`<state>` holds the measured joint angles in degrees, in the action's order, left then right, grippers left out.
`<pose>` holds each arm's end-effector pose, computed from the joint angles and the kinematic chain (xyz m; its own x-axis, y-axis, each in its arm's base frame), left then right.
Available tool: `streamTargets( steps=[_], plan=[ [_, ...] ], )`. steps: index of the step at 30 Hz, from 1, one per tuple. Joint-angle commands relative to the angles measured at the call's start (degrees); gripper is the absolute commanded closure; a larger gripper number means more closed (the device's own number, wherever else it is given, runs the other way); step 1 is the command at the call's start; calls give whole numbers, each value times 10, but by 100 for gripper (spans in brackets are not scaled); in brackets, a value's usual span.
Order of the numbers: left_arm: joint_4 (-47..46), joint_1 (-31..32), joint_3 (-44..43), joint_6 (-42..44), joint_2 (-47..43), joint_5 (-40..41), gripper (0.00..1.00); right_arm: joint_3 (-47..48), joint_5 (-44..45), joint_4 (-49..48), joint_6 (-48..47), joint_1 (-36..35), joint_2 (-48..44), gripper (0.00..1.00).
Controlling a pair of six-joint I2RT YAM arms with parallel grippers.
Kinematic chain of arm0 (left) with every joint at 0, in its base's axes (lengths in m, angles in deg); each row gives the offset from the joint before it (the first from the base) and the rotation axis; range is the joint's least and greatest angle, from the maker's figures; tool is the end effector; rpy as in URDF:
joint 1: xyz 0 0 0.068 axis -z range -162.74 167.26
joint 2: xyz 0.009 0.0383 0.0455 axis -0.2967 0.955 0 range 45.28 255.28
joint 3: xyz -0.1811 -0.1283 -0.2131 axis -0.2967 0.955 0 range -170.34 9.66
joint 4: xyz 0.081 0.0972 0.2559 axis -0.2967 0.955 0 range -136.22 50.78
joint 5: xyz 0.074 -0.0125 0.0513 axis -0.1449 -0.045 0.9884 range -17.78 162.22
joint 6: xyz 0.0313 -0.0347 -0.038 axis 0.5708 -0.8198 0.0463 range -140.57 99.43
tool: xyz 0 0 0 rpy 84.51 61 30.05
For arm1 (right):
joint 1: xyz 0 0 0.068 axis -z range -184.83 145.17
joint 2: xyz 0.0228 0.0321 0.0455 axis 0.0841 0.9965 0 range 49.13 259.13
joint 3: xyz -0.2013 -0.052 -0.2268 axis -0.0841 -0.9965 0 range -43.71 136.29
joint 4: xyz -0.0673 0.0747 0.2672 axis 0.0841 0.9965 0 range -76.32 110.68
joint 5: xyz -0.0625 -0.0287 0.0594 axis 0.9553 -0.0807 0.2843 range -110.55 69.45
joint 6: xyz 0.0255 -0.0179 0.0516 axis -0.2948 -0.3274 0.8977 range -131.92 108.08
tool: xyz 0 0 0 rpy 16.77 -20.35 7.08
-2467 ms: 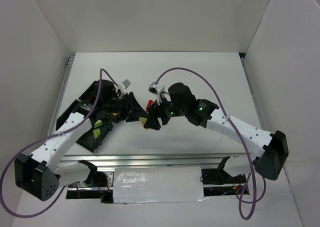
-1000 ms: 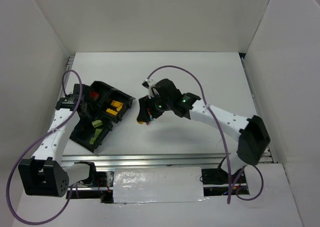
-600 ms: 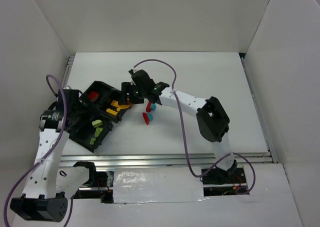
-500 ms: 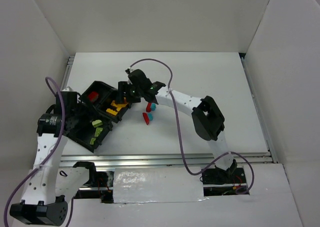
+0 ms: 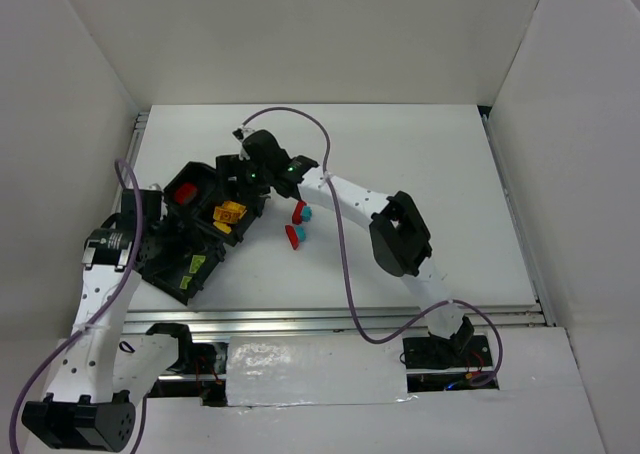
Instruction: Sort the legos into containers by color
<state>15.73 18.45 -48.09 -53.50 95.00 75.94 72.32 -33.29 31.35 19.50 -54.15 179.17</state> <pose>0.1553 -0.0003 0.3439 -0.6687 -0.5287 -0.5229 -0.4540 0.8472 -0.2760 0.3770 0.4539 0.2742 -0.7415 -0.0827 -0.6658 -0.5572 0.6287 0.5425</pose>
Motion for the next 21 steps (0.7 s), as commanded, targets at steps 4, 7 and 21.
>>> streamTargets(
  steps=[4, 7, 21],
  plan=[
    [-17, -1, -29, 32, 12, -11, 1, -34, 47, 17, -35, 19, -86, 0],
    [-25, -1, -30, 37, 18, -13, 1, -119, 120, 42, -62, 21, -153, 0],
    [-68, -1, -36, 61, 78, -77, 1, -411, 201, 109, -79, 19, -310, 1]
  ],
)
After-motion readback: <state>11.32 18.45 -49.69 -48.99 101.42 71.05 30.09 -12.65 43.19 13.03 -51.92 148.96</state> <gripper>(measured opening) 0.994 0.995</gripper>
